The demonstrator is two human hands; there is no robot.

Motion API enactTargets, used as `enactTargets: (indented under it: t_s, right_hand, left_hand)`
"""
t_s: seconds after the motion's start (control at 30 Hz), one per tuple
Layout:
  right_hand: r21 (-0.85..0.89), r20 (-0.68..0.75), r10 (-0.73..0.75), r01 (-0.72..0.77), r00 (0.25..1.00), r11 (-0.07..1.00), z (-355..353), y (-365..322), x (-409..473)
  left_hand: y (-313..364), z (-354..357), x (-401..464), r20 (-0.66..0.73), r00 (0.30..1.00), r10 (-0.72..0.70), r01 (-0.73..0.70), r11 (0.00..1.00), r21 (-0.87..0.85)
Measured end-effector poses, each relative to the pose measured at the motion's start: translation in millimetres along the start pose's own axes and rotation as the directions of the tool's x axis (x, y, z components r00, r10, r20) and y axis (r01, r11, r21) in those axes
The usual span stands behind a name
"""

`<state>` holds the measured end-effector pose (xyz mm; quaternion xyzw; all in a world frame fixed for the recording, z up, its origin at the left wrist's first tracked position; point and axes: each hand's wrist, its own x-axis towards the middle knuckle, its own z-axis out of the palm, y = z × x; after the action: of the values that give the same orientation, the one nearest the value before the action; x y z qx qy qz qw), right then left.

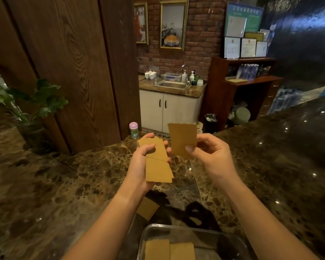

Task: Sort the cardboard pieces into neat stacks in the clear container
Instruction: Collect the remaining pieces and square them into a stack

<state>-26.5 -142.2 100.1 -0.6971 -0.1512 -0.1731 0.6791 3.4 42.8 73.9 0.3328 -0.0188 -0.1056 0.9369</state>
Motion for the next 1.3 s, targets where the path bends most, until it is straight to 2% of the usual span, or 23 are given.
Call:
enactTargets:
  t_s: [0.07, 0.17, 0.27, 0.37, 0.47, 0.6, 0.77, 0.9, 0.93, 1.07, 1.13, 1.2, 1.3]
  right_hand:
    - [0.038, -0.018, 0.043, -0.042, 0.999, 0.998, 3, 3, 0]
    - [0.268, -0.028, 0.269, -0.252, 0.963, 0.93, 3, 8, 4]
    - [0.289, -0.029, 0.305, -0.284, 0.952, 0.914, 1, 10, 2]
    - [0.161, -0.044, 0.157, -0.148, 0.987, 0.976, 1, 8, -2]
    - [-0.006, 0.016, -0.033, 0.033, 0.999, 0.999, -1, 11, -6]
    - [-0.236, 0.104, -0.114, 0.136, 0.988, 0.962, 5, 22, -12]
    - [-0.29, 0.143, -0.073, 0.112, 0.987, 0.951, 10, 25, -11]
    - [-0.446, 0.265, 0.044, 0.082, 0.963, 0.891, 16, 24, -9]
    - [-0.424, 0.29, 0.082, 0.051, 0.953, 0.904, 18, 23, -9]
    - [-0.152, 0.296, 0.167, -0.126, 0.94, 0.98, 20, 15, -10]
    - [-0.265, 0.409, 0.174, -0.066, 0.896, 0.962, 21, 18, -13]
    - [-0.482, 0.529, 0.201, 0.097, 0.824, 0.871, 26, 28, -15]
    - [-0.557, 0.585, 0.159, 0.251, 0.795, 0.792, 48, 41, -16]
  left_hand:
    - [-1, 0, 1, -0.003, 1.0, -0.006, 0.006, 1.0, 0.02]
    - [0, 1, 1, 0.003, 1.0, -0.01, 0.01, 1.0, 0.009]
    - [2, -2, 1, 0.001, 0.999, -0.046, 0.046, 0.999, -0.008]
    - [4, -4, 0, -0.027, 0.993, -0.114, 0.116, 0.992, 0.057]
    - [5, -4, 2, -0.078, 0.982, -0.175, 0.182, 0.978, 0.099]
    - [4, -3, 0, -0.031, 0.982, -0.186, 0.189, 0.972, 0.142]
    - [1, -3, 0, 0.06, 0.981, -0.186, 0.167, 0.957, 0.238]
    - [-6, -2, 0, 0.113, 0.976, -0.184, 0.16, 0.968, 0.192]
    - [-8, -2, 0, 0.109, 0.983, -0.147, 0.129, 0.98, 0.153]
    - [-11, -1, 2, 0.025, 0.999, -0.029, 0.028, 0.999, 0.036]
    - [-9, -1, 3, -0.029, 0.998, -0.057, 0.056, 0.998, -0.026]
    - [-7, -5, 3, -0.097, 0.981, -0.17, 0.158, 0.98, -0.118]
    - [1, -21, -1, -0.136, 0.965, -0.224, 0.196, 0.961, -0.194]
